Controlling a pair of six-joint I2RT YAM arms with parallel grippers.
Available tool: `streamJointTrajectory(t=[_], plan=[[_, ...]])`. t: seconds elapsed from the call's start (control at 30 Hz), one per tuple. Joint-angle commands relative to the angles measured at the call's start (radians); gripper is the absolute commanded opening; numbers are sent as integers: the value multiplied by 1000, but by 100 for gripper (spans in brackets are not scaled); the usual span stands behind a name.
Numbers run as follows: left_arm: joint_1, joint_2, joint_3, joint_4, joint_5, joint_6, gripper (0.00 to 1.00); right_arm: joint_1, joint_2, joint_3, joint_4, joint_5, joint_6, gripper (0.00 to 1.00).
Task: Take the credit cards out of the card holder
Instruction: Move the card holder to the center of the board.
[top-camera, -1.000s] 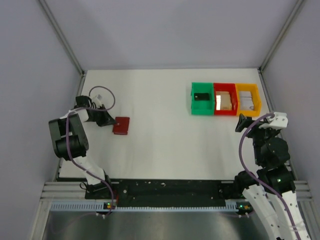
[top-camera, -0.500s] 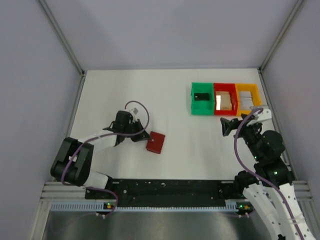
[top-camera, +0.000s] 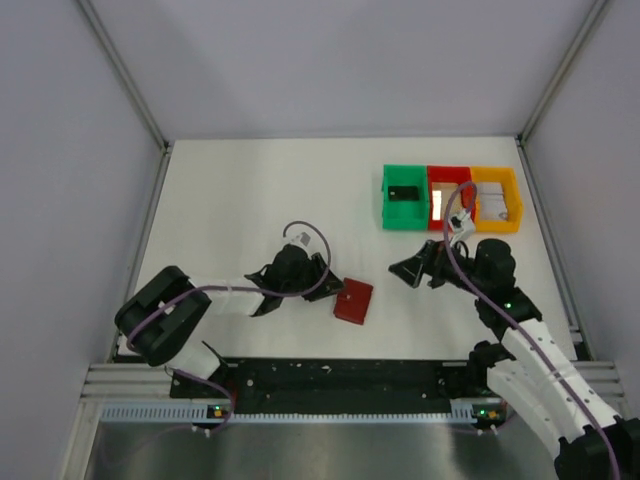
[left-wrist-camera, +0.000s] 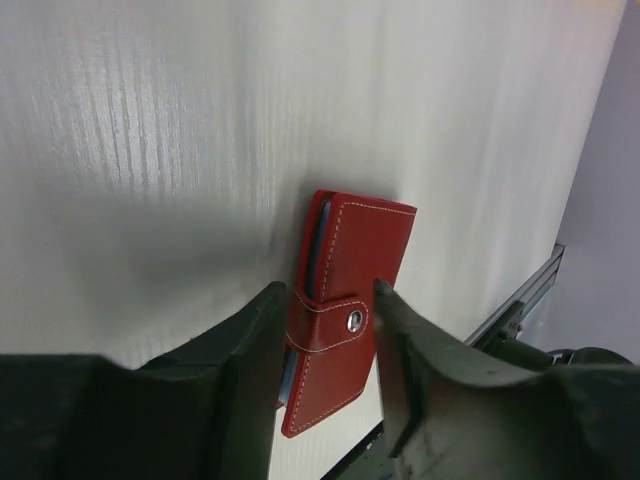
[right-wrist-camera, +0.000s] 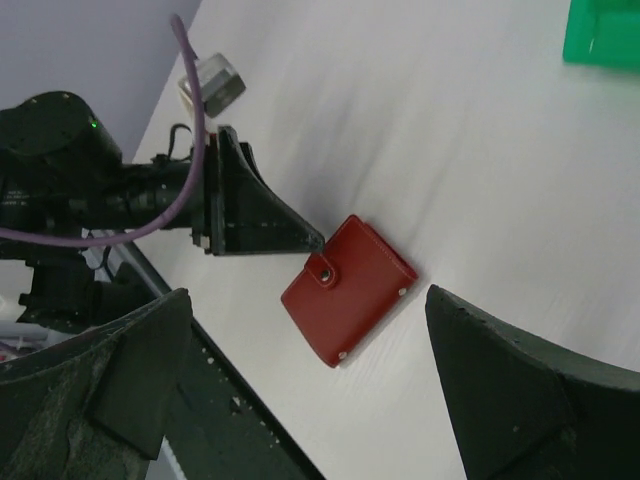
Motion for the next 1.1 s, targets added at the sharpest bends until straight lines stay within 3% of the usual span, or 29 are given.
streamJointTrajectory(t=[0.0,0.07,0.13,0.27,0.47,0.67,1.07], plan=[[1,-15,13,98,-57,-28,57,10,56,-130,252,-85,202,99],[1,-53,-9,74,-66,-2,66,12,102,-205,351,-103,292,99],[1,-95,-9,22,-72,38,66,31,142,-242,398,-88,314,99],[0,-159,-7,-61,-59,118,52,85,268,-271,457,-63,345,99],[-3,-181,-15,-112,10,156,47,189,432,-302,646,21,458,83],[-9,-136,-12,-118,79,166,33,219,544,-316,729,58,524,70],[-14,-90,8,-161,122,195,26,300,880,-270,955,83,604,60]])
